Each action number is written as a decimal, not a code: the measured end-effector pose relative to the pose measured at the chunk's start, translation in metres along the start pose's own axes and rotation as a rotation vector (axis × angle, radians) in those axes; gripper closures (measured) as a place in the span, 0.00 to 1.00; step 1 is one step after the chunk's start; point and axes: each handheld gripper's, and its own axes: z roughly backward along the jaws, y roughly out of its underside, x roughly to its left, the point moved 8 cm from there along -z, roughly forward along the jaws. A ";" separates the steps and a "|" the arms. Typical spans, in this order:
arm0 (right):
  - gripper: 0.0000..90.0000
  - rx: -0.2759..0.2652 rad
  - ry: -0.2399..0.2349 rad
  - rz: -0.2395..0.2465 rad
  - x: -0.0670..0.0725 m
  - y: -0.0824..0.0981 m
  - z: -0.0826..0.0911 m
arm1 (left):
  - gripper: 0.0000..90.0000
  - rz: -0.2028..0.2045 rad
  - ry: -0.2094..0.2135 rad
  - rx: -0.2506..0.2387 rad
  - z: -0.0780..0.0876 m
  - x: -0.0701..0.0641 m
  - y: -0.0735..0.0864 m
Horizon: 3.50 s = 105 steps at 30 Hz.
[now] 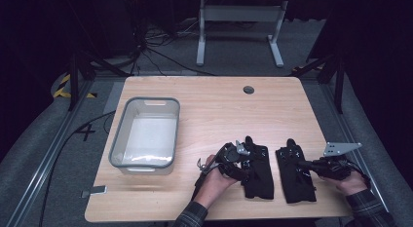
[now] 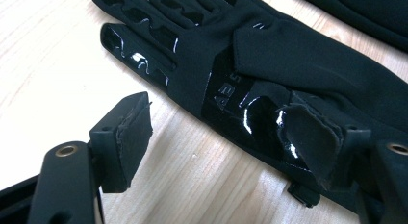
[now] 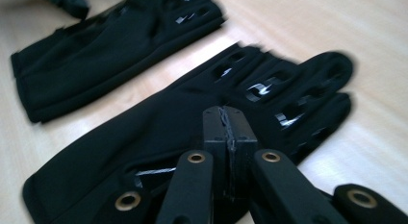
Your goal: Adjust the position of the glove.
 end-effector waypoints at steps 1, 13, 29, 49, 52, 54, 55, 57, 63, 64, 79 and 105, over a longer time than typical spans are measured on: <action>1.00 0.015 -0.008 0.006 0.002 0.002 -0.002 | 0.28 -0.004 -0.001 0.001 -0.001 -0.001 0.000; 1.00 0.086 -0.030 0.041 0.009 0.005 -0.022 | 0.31 -0.005 -0.009 0.018 -0.009 -0.004 0.000; 1.00 0.088 -0.029 0.073 0.018 -0.005 -0.033 | 0.57 -0.004 0.003 0.011 -0.010 -0.005 -0.001; 1.00 0.082 -0.015 0.085 0.019 -0.012 -0.041 | 0.91 0.045 0.066 -0.022 0.012 -0.006 -0.007; 1.00 0.079 -0.007 0.083 0.018 -0.013 -0.042 | 0.91 0.055 0.061 -0.011 0.014 -0.005 -0.005; 1.00 0.080 -0.005 0.081 0.017 -0.013 -0.042 | 0.91 0.060 0.064 -0.004 0.015 -0.005 -0.003; 1.00 0.080 -0.003 0.081 0.017 -0.013 -0.042 | 0.91 0.058 0.063 -0.001 0.015 -0.004 -0.003; 1.00 0.079 -0.001 0.082 0.017 -0.014 -0.043 | 0.91 0.057 0.061 0.001 0.014 -0.004 -0.003; 1.00 0.076 -0.006 0.088 0.020 -0.019 -0.048 | 0.91 0.053 0.064 0.002 0.014 -0.006 -0.004; 1.00 0.076 -0.006 0.088 0.020 -0.019 -0.048 | 0.91 0.053 0.064 0.002 0.014 -0.006 -0.004; 1.00 0.072 -0.039 0.106 0.025 -0.032 -0.064 | 0.91 0.059 0.069 -0.043 0.033 0.000 -0.014; 1.00 0.062 -0.078 0.138 0.031 -0.057 -0.092 | 0.90 0.036 0.093 -0.078 0.024 -0.005 -0.050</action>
